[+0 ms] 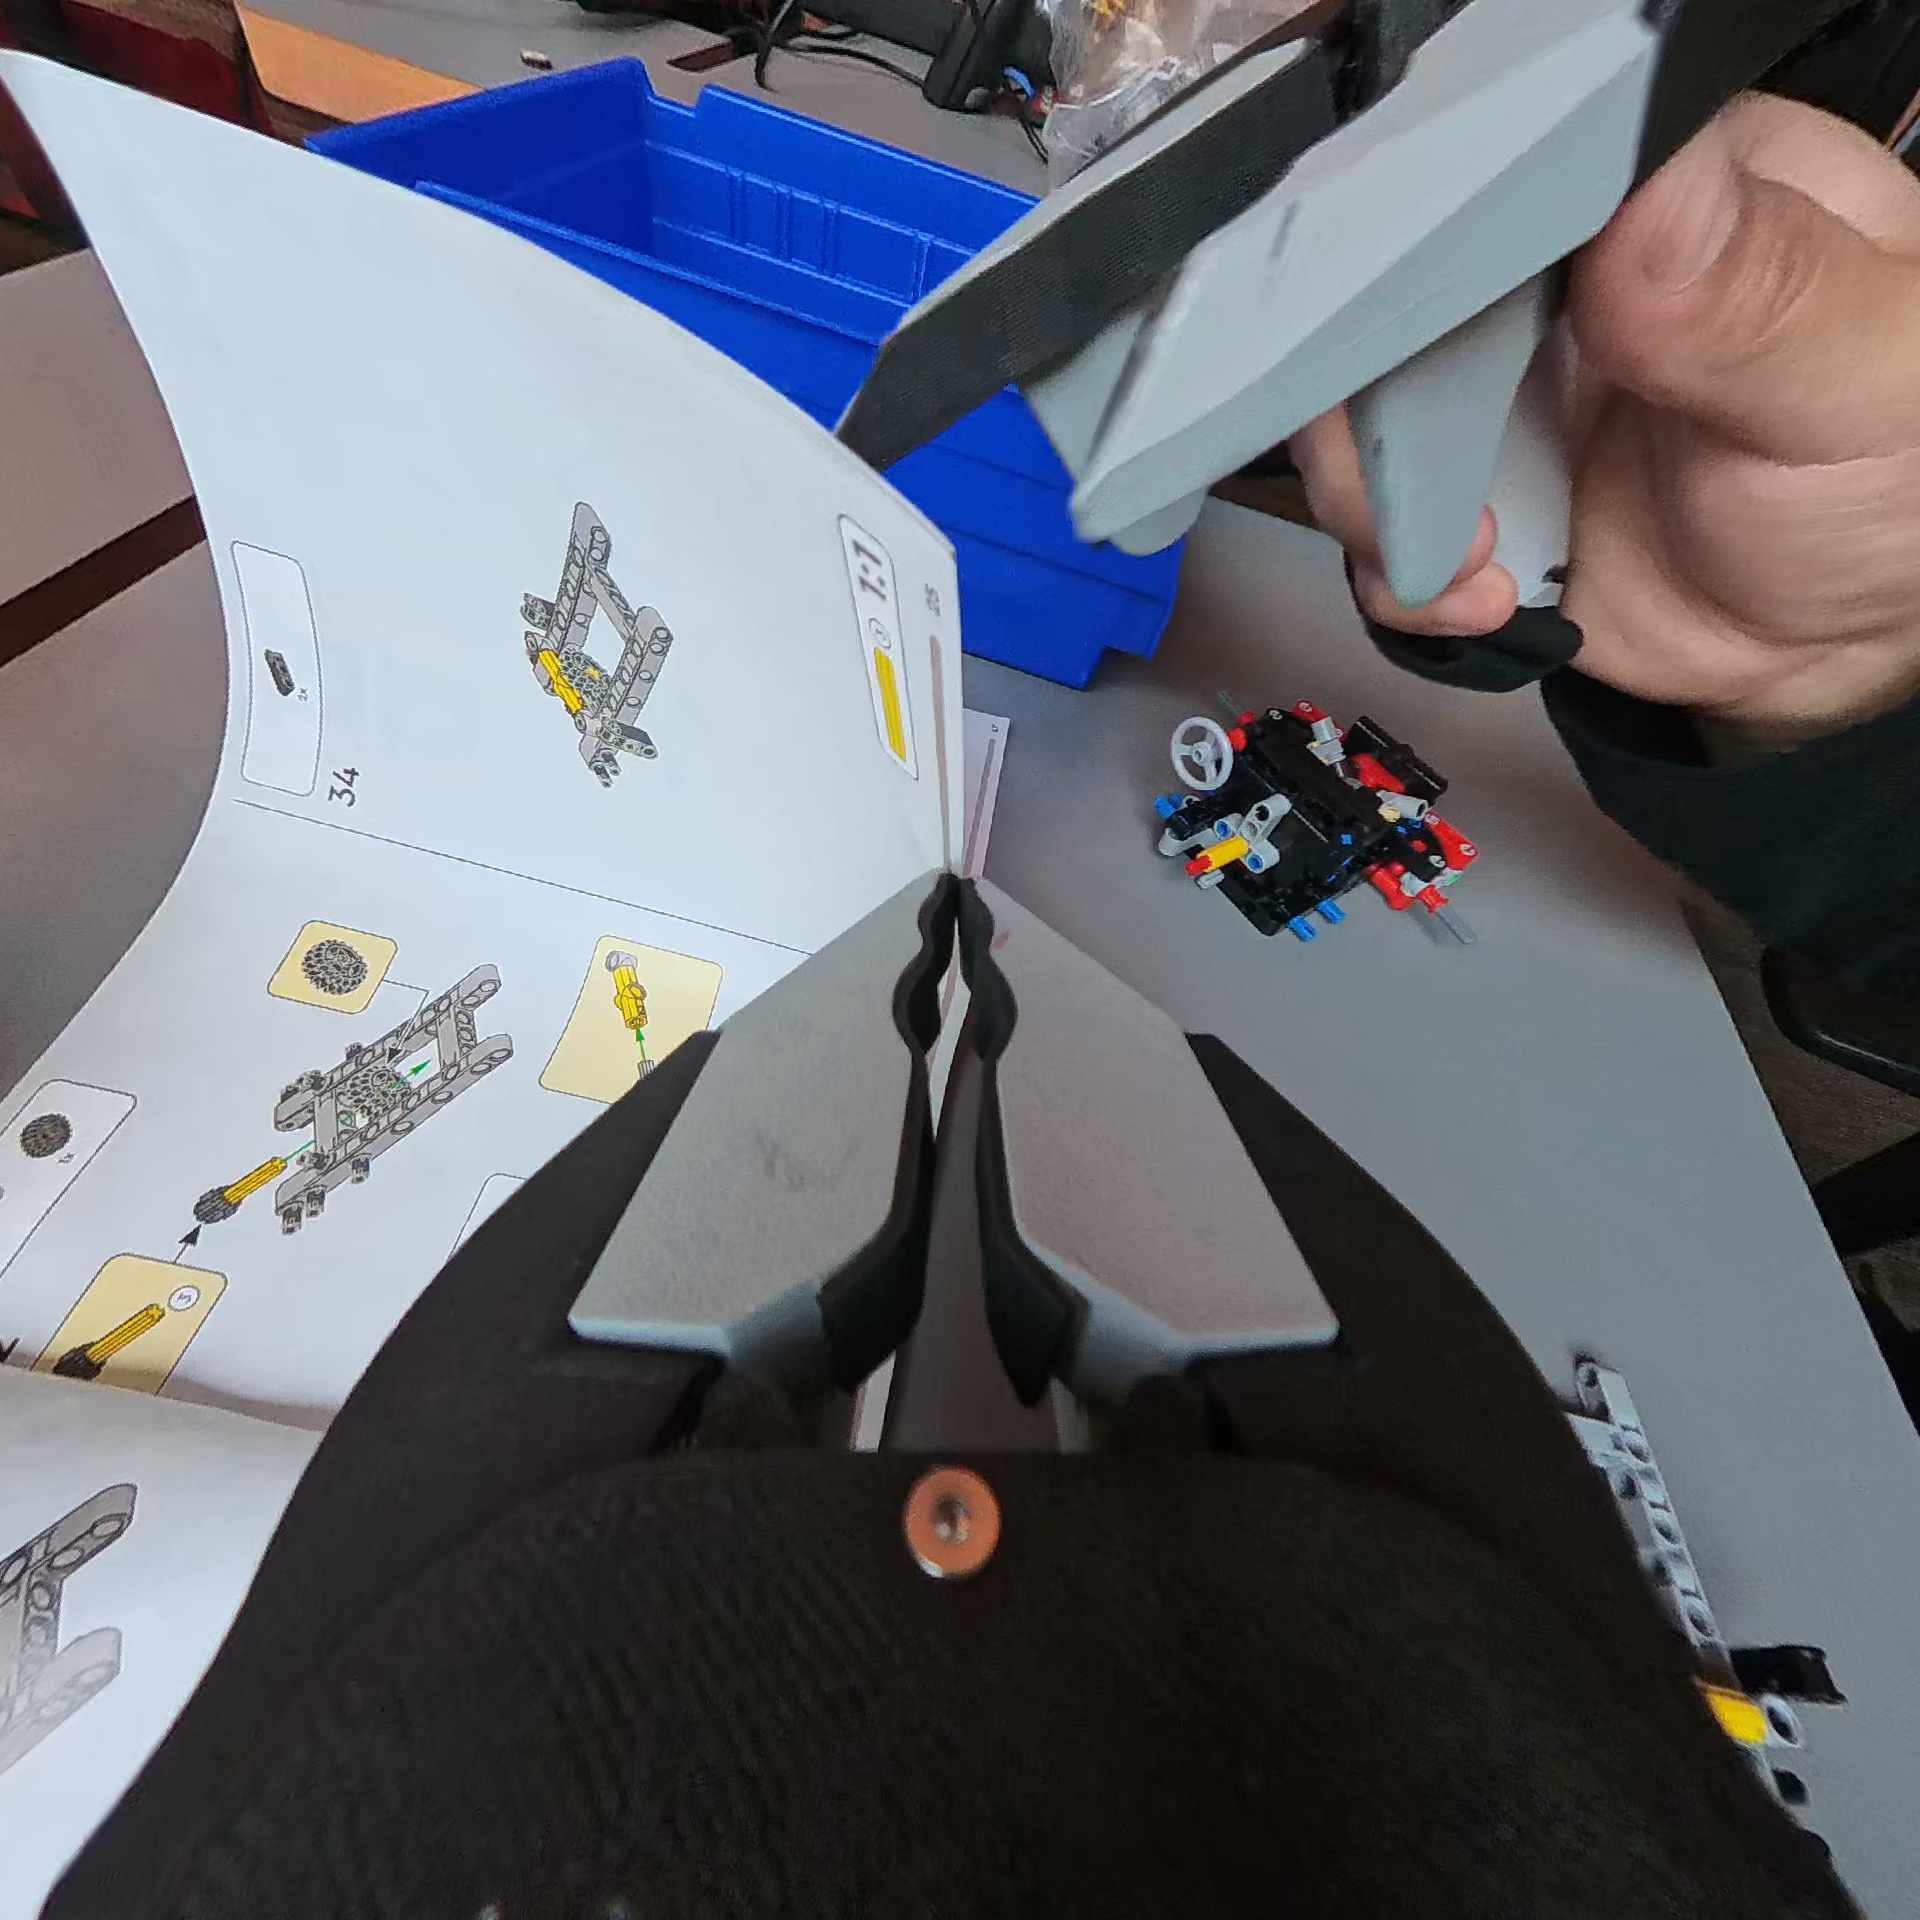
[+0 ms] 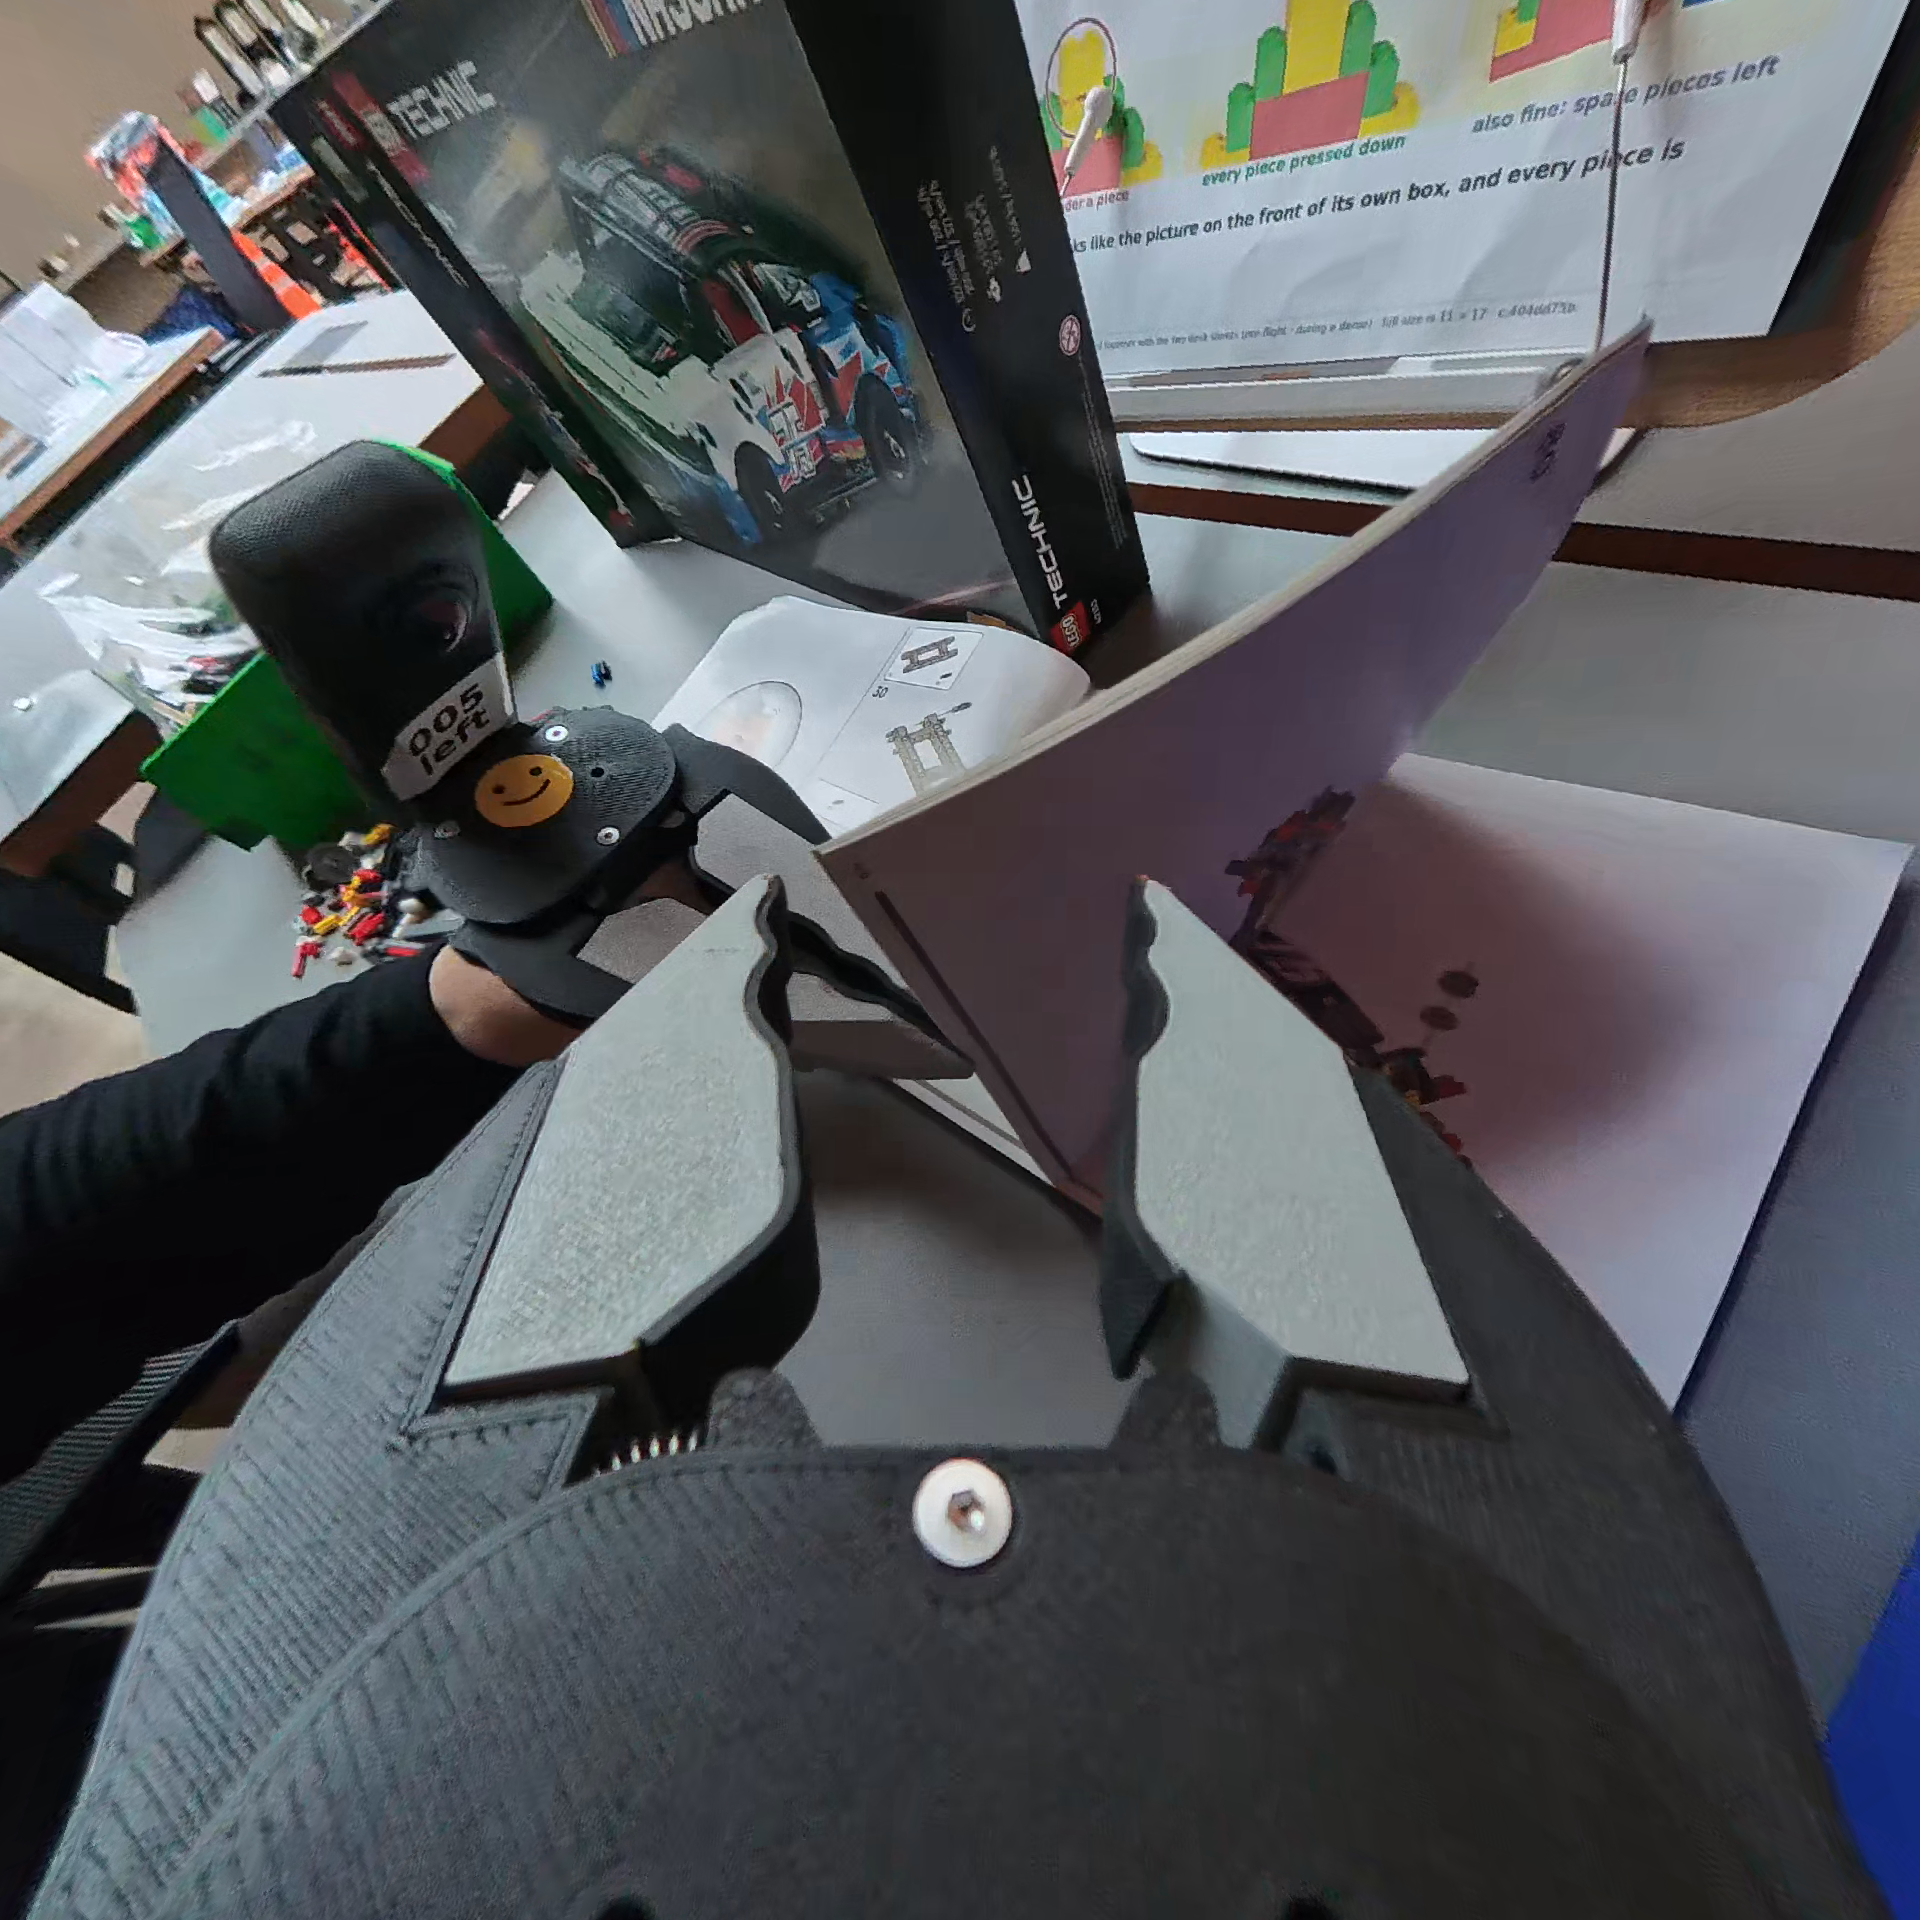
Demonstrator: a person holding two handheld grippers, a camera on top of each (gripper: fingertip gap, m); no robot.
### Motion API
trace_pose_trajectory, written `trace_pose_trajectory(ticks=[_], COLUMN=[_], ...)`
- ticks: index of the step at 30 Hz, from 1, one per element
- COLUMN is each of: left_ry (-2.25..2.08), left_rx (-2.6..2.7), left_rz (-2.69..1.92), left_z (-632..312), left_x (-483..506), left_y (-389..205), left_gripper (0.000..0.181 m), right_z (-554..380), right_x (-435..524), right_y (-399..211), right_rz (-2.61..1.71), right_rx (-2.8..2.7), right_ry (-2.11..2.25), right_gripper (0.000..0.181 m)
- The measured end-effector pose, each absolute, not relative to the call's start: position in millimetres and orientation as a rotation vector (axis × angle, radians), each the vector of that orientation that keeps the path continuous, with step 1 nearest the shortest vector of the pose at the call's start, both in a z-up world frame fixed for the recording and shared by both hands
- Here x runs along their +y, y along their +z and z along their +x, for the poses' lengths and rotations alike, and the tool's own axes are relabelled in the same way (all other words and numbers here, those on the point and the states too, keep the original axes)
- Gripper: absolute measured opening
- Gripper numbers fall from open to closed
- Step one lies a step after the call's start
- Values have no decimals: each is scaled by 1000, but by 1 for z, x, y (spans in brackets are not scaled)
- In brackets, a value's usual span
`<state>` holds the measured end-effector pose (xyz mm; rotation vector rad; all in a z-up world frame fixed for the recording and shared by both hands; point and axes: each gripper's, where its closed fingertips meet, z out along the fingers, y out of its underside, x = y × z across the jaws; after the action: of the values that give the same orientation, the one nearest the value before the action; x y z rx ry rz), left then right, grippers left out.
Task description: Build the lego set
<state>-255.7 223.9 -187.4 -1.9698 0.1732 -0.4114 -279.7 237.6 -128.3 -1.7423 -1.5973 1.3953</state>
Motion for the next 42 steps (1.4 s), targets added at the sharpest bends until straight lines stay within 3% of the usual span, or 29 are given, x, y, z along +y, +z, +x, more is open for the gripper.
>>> trace_pose_trajectory(ticks=[9, 11, 15, 18, 20, 26, 27, 28, 30, 34, 42], left_ry=[-382, -384, -389, -394, -396, -270, -239, -215, -175, -20, -292], left_rx=[211, 213, 220, 211, 200, 333, 371, 401, 449, 519, 418], left_rz=[-2008, -2019, -2022, -2029, -2023, -2217, -2257, -2300, -2383, -2468, -2440], left_z=[-253, -254, -252, -251, -252, -256, -254, -253, -255, -270, -268], left_x=[222, 220, 219, 221, 222, 211, 212, 213, 215, 221, 220], left_y=[-201, -204, -207, -211, -212, -234, -238, -243, -252, -269, -263], left_gripper=[0, 0, 0, 0, 0, 0, 33, 54, 81, 47, 41], right_z=[-295, -296, -302, -305, -302, -267, -258, -252, -244, -231, -235], right_x=[238, 250, 279, 298, 287, 257, 255, 263, 276, 282, 283], right_y=[-159, -152, -136, -165, -180, -169, -176, -187, -207, -239, -260], right_rz=[-1825, -1833, -1876, -2028, -2081, -1761, -1707, -1672, -1560, -1416, -1148], right_rx=[-1619, -1560, -1464, -1504, -1583, -2002, -2115, -2182, -2306, -2484, -2633], right_ry=[1343, 1343, 1431, 1314, 1336, 1224, 1130, 964, 681, 418, 160], right_gripper=[65, 61, 70, 35, 25, 46, 45, 47, 52, 57, 59])
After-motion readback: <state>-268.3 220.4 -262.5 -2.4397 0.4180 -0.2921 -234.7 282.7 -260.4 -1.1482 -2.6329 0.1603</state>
